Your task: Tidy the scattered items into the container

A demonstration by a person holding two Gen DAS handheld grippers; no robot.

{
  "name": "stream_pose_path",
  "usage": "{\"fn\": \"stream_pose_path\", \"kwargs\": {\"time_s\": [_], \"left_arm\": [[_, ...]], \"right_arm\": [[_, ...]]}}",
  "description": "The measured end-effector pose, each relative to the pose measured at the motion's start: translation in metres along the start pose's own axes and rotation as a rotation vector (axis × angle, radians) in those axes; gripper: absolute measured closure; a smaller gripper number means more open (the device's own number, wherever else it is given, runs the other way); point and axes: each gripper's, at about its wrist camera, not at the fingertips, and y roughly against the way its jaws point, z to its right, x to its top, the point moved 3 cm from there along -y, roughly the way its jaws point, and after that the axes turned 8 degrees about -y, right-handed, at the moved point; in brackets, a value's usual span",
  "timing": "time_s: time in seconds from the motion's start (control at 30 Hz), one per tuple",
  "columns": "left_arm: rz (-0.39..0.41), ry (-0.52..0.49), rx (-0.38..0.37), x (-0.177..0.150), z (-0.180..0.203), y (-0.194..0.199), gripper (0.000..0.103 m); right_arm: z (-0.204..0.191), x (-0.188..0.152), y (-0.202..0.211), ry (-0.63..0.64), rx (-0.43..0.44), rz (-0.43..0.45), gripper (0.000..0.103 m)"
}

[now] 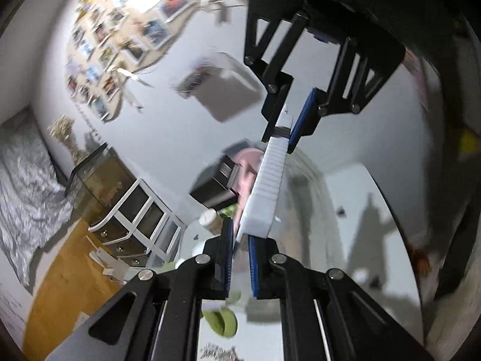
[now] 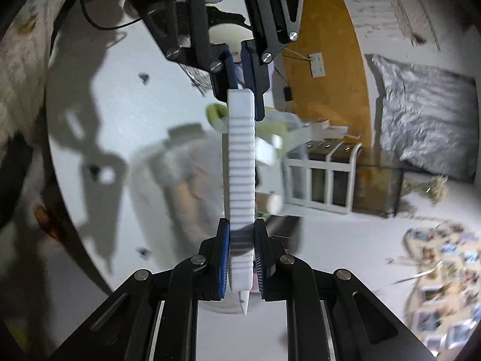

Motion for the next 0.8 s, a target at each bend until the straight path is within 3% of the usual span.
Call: {"fn": "stream_pose_path", "kwargs": {"time_s": [0.13, 0.3, 0.47, 0.67, 0.73, 0.8], "left_arm": [[-0.002, 0.110, 0.023, 0.020, -0.021, -0.029, 0.093], [-0.063, 0.232, -0.025, 0.021, -0.022, -0.069, 0.092], [-0.123, 0.292, -0.056, 0.018, -0.011, -0.098, 0.092], [-0.159, 0.340, -0.105, 0.016, 0.001, -0.105, 0.090], [-0.152, 0.378, -0.107, 0.014, 0.000, -0.099, 0.084], [-0.151, 0.408, -0.088, 0.012, -0.003, -0.092, 0.069]], "right_arm": [[0.030, -0.020, -0.021, 0.047, 0.047, 0.003, 0.087], [0.047, -0.043, -0.053, 0.101, 0.134, 0.034, 0.087], [0.046, -0.058, -0.081, 0.128, 0.235, 0.060, 0.087], [0.039, -0.062, -0.103, 0.109, 0.404, 0.074, 0.087], [0.037, -0.059, -0.106, 0.096, 0.463, 0.089, 0.087], [0.035, -0.055, -0.109, 0.094, 0.512, 0.097, 0.087]]}}
